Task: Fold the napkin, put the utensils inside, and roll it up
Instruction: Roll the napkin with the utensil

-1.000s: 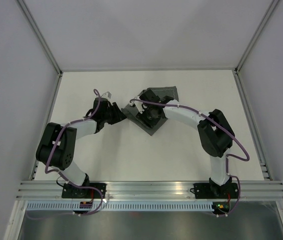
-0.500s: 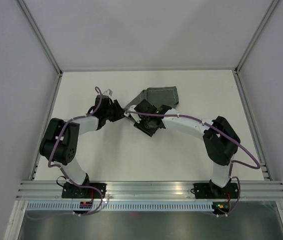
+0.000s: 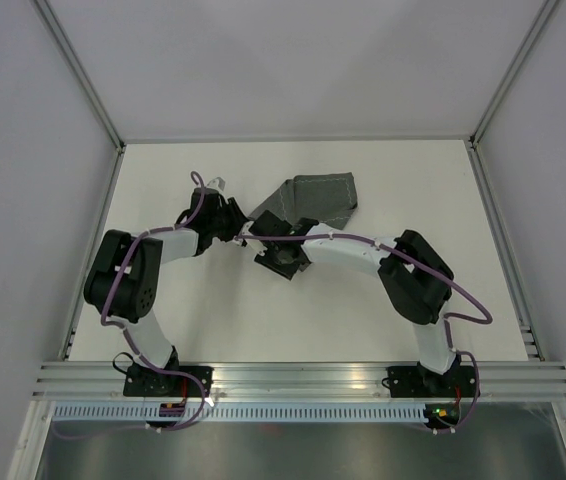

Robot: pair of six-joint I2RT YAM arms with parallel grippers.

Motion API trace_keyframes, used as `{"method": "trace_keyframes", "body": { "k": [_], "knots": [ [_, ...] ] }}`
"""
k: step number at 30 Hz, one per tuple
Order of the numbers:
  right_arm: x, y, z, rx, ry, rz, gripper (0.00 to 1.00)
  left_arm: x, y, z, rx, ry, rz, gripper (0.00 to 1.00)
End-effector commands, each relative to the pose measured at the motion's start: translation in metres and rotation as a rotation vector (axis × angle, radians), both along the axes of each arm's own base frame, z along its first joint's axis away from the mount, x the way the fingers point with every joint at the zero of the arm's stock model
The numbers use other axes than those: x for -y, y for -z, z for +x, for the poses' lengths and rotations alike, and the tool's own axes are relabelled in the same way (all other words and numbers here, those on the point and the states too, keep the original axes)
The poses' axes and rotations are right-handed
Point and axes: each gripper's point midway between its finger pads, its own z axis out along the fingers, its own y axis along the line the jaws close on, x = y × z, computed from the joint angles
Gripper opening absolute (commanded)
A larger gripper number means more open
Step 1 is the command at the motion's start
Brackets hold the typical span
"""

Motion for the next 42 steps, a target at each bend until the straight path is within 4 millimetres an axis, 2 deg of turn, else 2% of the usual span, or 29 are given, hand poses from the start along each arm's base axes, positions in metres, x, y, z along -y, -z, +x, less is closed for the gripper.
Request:
{"method": "trace_keyframes", "body": {
  "k": [1,15,18,21,24,33,42],
  "knots": [
    [-0.004,-0.012,0.025,0.106,0.039,-0.028,0.43,0.006,-0.013,0.012,0.021,-0.001,-0.055,0.40],
    [0.003,-0.006,0.047,0.215,0.070,-0.102,0.45,0.006,-0.015,0.016,0.025,0.008,-0.066,0.40],
    [0.005,-0.005,0.047,0.219,0.071,-0.108,0.40,0.006,-0.015,0.017,0.023,0.010,-0.068,0.40],
    [0.008,-0.003,0.045,0.217,0.068,-0.114,0.25,0.005,-0.013,0.018,0.017,0.007,-0.067,0.40],
    [0.011,-0.004,0.043,0.214,0.071,-0.115,0.18,0.006,-0.012,0.020,0.015,0.009,-0.071,0.40],
    [0.021,-0.010,0.034,0.208,0.074,-0.118,0.09,0.008,-0.006,0.023,-0.001,0.006,-0.080,0.40],
    [0.031,-0.019,0.027,0.201,0.086,-0.120,0.07,0.008,-0.008,0.030,-0.002,0.001,-0.082,0.42]
  ]
}}
